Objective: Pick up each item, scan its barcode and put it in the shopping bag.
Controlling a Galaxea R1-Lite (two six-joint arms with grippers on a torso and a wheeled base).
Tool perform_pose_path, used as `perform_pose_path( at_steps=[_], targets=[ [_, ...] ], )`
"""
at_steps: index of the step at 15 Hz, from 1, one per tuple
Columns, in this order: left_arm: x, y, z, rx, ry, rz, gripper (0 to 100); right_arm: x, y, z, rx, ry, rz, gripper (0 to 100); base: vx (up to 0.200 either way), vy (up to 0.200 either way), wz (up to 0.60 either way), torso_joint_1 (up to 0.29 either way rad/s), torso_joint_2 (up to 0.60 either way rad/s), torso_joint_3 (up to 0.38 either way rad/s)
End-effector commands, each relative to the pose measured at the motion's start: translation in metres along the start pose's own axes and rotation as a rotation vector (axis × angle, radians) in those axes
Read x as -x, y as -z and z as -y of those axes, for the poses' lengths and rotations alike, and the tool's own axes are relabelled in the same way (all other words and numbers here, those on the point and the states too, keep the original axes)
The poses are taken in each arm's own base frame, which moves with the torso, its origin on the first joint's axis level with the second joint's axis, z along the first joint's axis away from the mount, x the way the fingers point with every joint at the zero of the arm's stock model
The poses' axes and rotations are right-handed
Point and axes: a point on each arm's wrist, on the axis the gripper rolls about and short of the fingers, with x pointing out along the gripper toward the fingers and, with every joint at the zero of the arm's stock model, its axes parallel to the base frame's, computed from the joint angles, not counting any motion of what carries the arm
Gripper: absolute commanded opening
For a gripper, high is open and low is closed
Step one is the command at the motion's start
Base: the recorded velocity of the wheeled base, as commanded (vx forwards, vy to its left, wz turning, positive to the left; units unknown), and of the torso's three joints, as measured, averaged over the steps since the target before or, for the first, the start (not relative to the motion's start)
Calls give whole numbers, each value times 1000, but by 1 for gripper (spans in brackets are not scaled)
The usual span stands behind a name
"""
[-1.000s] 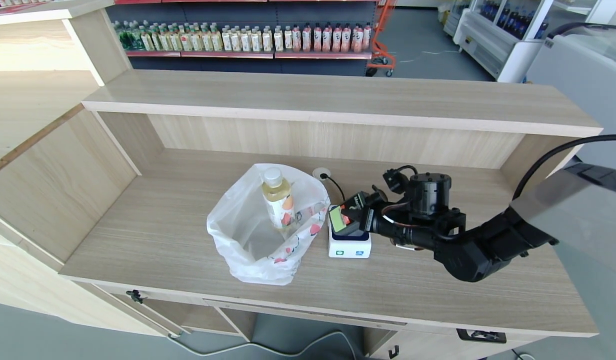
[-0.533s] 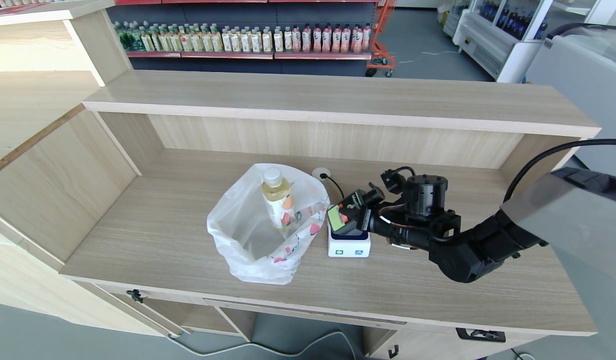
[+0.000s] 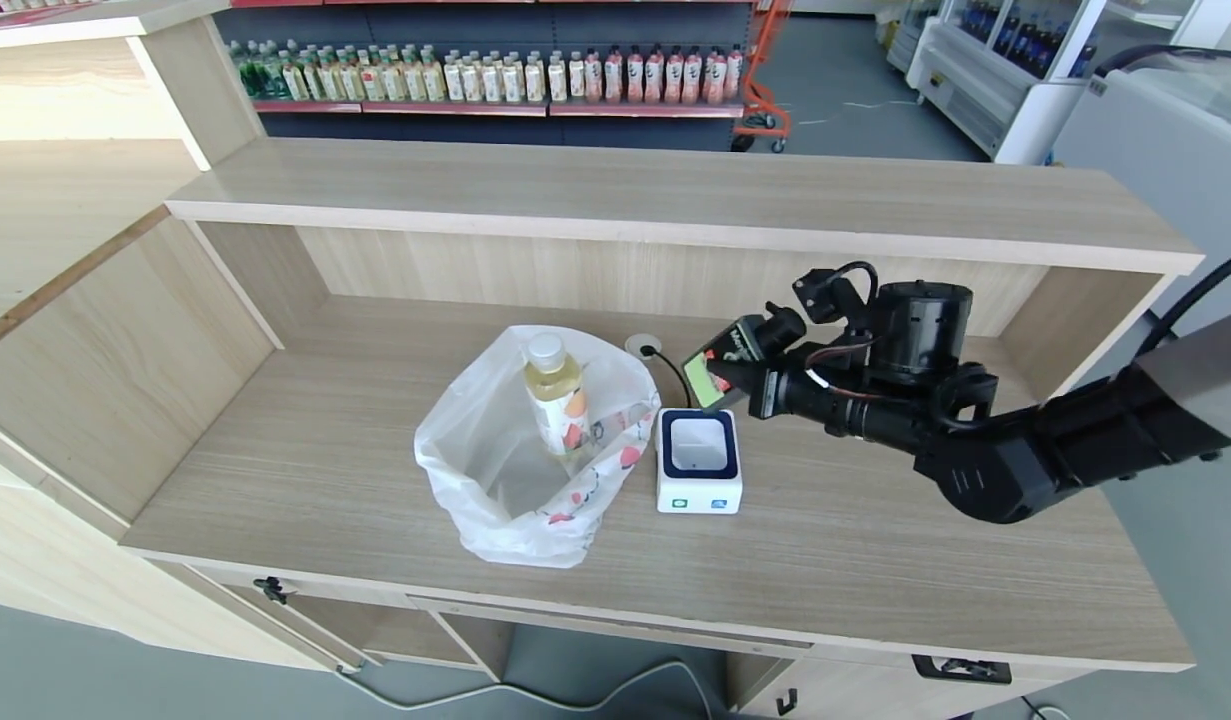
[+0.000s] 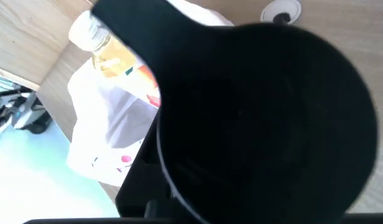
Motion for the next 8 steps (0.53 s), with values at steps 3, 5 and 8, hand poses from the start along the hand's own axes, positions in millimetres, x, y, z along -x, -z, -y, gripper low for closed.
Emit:
perform_pose_path(
  at_steps=[3, 5, 8],
  targets=[
    [0, 0, 0, 0, 0, 1, 100, 92, -44, -10, 252, 69, 62, 0, 0, 0, 0, 0, 0, 0],
    [0, 0, 0, 0, 0, 1, 100, 108, -35, -24, 270, 56, 36, 0, 0, 0, 0, 0, 0, 0],
    [0, 0, 0, 2, 0, 1, 100, 114, -29, -43, 249, -14, 25, 0, 0, 0, 0, 0, 0, 0]
  ],
)
